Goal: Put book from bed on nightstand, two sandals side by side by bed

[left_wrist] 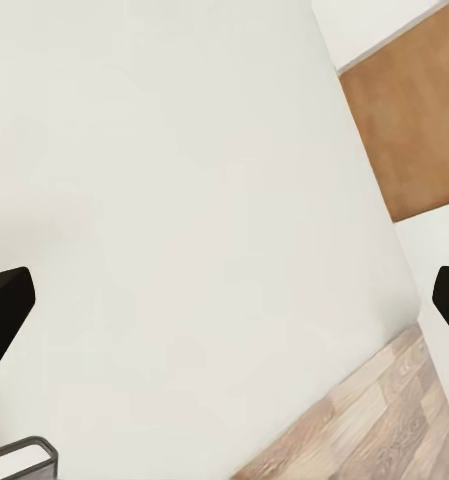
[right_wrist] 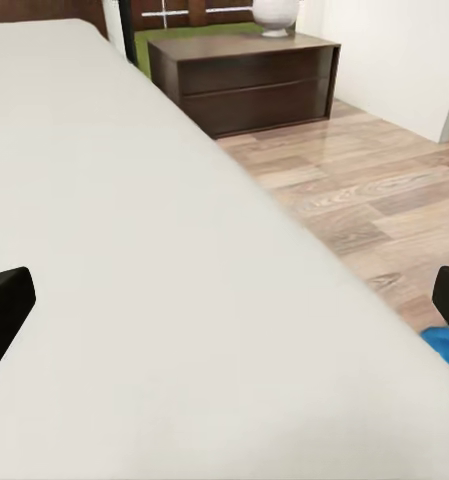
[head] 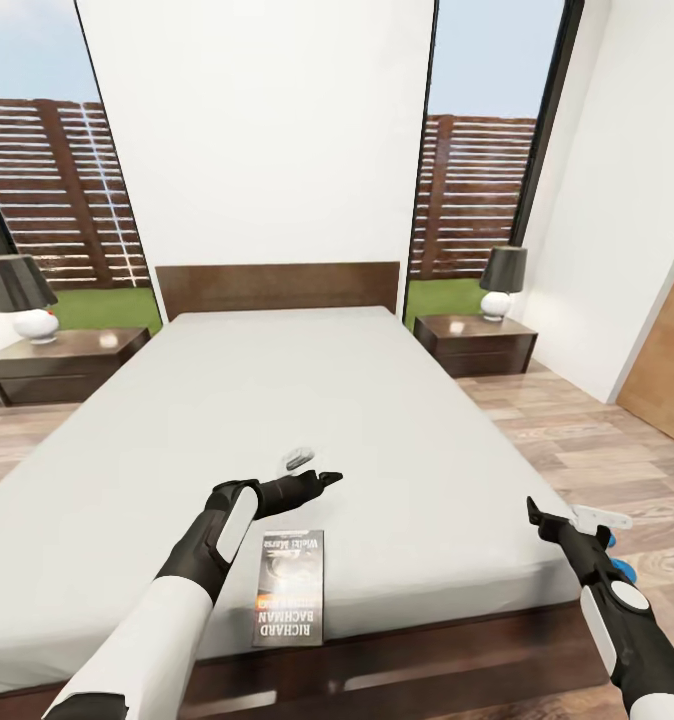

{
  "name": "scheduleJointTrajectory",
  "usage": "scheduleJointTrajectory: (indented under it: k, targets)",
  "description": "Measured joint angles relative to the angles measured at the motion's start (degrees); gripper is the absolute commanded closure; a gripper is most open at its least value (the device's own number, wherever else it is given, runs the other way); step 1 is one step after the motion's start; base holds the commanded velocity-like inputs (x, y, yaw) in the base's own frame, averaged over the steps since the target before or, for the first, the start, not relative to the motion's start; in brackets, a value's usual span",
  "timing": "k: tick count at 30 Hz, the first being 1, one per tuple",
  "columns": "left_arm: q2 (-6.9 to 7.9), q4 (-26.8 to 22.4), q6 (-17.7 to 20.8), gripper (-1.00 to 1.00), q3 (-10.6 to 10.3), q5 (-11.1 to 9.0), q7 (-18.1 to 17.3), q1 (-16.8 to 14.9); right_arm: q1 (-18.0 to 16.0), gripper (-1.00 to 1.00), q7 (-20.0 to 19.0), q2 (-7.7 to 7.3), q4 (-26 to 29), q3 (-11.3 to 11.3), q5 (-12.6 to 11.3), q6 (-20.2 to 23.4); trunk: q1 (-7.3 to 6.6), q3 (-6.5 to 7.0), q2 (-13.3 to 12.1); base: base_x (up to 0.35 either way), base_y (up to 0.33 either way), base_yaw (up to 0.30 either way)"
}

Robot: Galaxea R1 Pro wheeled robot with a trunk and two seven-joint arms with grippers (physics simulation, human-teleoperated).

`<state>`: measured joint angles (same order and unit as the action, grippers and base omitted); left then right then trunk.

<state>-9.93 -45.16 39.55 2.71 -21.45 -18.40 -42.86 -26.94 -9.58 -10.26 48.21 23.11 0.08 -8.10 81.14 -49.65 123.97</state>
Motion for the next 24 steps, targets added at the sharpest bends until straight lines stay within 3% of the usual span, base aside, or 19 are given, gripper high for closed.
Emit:
scheduleJointTrajectory:
  k: [17, 20, 24]
  targets:
    - [0.00, -0.09, -0.08, -1.00, 0.00, 0.00, -0.08, 0.00, 0.01, -1.00, -0.82, -0.51, 0.34, 0.14, -0.71, 1.15, -3.73, 3.05, -6.82, 0.000, 0.000, 0.000]
    - [0.00, -0.09, -0.13, -1.00, 0.00, 0.00, -0.09, 0.00, 0.00, -1.00, -1.76, -0.60, 0.43, 0.16, -0.97, 1.44, -4.39, 3.59, -8.02, 0.000, 0.000, 0.000]
    - [0.00, -0.21, -0.11, -1.00, 0.12, 0.01, -0.55, 0.00, 0.00, -1.00, -5.44, -0.70, 0.46, 0.31, -1.94, 5.32, -5.27, 4.31, -9.63, 0.000, 0.000, 0.000]
